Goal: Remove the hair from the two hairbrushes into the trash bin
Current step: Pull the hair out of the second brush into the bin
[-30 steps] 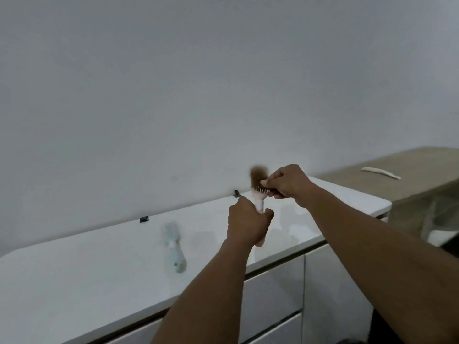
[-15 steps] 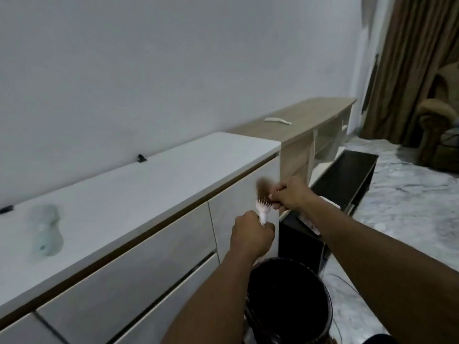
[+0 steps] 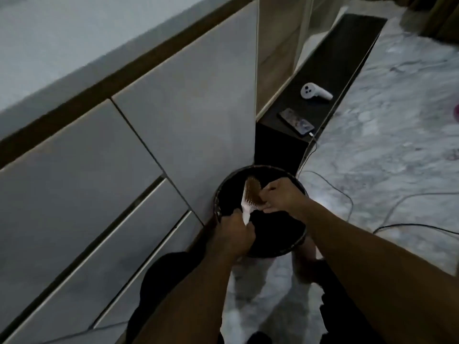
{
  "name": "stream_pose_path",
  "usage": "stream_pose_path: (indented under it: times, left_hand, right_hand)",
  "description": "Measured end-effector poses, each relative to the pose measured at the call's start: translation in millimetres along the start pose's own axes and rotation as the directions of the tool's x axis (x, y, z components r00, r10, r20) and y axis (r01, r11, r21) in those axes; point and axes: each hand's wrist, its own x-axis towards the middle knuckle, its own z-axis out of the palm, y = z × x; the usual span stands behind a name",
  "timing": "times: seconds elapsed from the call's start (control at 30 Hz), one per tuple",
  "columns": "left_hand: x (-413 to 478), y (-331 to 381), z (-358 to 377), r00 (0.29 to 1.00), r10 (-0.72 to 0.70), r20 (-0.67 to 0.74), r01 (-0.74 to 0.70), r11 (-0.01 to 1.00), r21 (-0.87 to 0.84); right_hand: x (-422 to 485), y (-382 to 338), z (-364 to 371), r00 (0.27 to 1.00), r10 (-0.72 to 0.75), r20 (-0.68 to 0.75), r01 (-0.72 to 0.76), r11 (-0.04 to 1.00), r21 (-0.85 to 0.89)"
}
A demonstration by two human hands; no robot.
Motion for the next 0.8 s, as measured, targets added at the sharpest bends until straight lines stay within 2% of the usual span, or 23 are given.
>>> stream_pose_path:
  times: [0.23, 0.33, 0.4, 0.5, 0.67, 0.8]
  left_hand:
    - [39, -45, 37, 0.996, -0.013, 0.084, 0.01, 0.999, 0.03]
    - [48, -54, 51, 0.995, -0.025, 0.101, 0.023, 0.999, 0.023]
    - [53, -53, 59, 0.992, -0.029, 0.125, 0.029, 1.0, 0.001]
    - [57, -50, 69, 0.99, -0.066, 0.122, 0.064, 0.998, 0.022]
    - [62, -46, 76, 0.98, -0.17, 0.107, 0.17, 0.985, 0.012]
    - [65, -42, 76, 0.978, -0.193, 0.076, 0.195, 0.981, -0.013]
  right_hand:
    - [60, 48, 20, 0.997, 0.069, -0.03, -0.068, 0.997, 0.046]
    - [74, 62, 26, 0.995, 0.089, 0.037, -0.092, 0.993, 0.073]
    - [80, 70, 30, 0.997, 0.027, 0.066, -0.027, 1.0, -0.002]
    - [91, 83, 37, 0.998, -0.051, -0.038, 0.047, 0.993, -0.11]
    - [98, 84, 41, 0.99, -0.024, -0.137, 0.015, 0.998, -0.063]
    - [100, 79, 41, 0.989, 0.069, -0.131, -0.052, 0.99, 0.131]
